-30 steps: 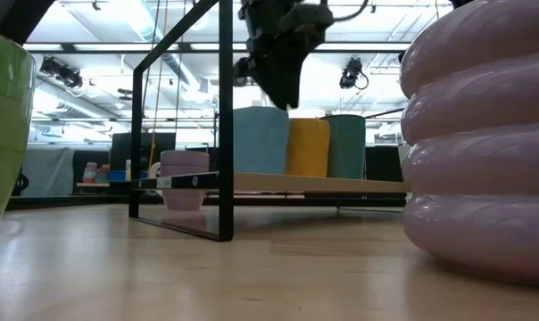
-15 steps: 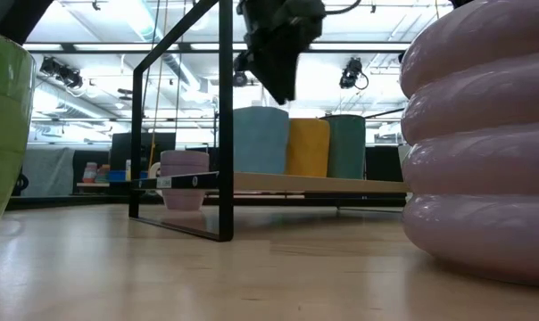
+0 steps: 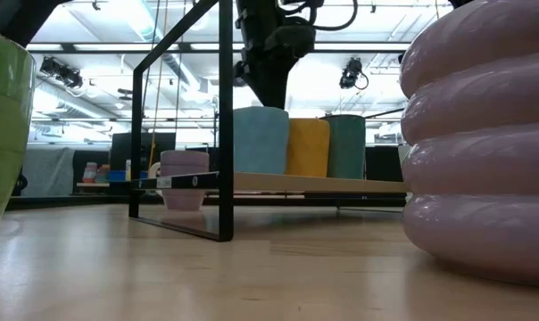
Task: Place coffee mugs
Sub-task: Put the top violet mug on the shelf beside
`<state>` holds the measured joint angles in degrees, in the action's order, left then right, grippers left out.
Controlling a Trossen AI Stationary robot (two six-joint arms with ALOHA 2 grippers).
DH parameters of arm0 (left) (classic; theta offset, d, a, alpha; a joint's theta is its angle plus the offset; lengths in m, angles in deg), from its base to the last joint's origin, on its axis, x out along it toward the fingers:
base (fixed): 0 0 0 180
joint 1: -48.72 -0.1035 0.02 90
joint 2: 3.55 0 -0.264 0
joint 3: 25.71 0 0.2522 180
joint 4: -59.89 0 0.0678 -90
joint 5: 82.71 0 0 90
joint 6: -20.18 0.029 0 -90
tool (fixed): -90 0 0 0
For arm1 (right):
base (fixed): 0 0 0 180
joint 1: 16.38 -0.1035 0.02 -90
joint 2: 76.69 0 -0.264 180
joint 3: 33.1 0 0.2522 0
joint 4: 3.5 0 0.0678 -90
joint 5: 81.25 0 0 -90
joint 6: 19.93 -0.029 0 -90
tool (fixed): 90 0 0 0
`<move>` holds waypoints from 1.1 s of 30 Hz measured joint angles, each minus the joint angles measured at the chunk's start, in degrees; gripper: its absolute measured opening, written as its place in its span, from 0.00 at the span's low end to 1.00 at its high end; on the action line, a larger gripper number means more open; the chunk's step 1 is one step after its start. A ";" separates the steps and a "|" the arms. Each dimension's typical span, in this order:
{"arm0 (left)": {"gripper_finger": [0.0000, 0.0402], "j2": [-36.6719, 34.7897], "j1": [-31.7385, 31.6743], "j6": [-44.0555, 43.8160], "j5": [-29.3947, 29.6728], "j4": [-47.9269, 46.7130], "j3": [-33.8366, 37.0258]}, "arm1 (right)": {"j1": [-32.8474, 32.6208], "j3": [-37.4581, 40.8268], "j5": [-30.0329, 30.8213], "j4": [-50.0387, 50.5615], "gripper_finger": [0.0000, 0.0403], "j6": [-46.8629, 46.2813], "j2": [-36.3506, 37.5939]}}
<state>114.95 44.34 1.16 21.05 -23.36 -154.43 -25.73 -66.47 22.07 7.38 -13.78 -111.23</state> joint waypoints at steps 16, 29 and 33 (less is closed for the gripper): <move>0.29 -2.08 -2.71 -4.48 2.46 -10.61 0.11 | -0.01 -0.01 -0.10 0.01 0.28 -0.02 0.00; 0.20 -5.91 -10.76 0.02 1.97 -10.72 9.23 | -0.01 -0.01 -2.58 1.22 0.28 -1.48 0.00; 0.18 -11.24 -13.13 0.19 0.04 -3.07 18.98 | -0.01 -0.01 -2.64 1.16 0.28 -1.64 0.00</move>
<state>103.70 31.21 1.35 21.09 -26.42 -135.45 -25.75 -66.48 19.43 8.54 -15.41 -111.23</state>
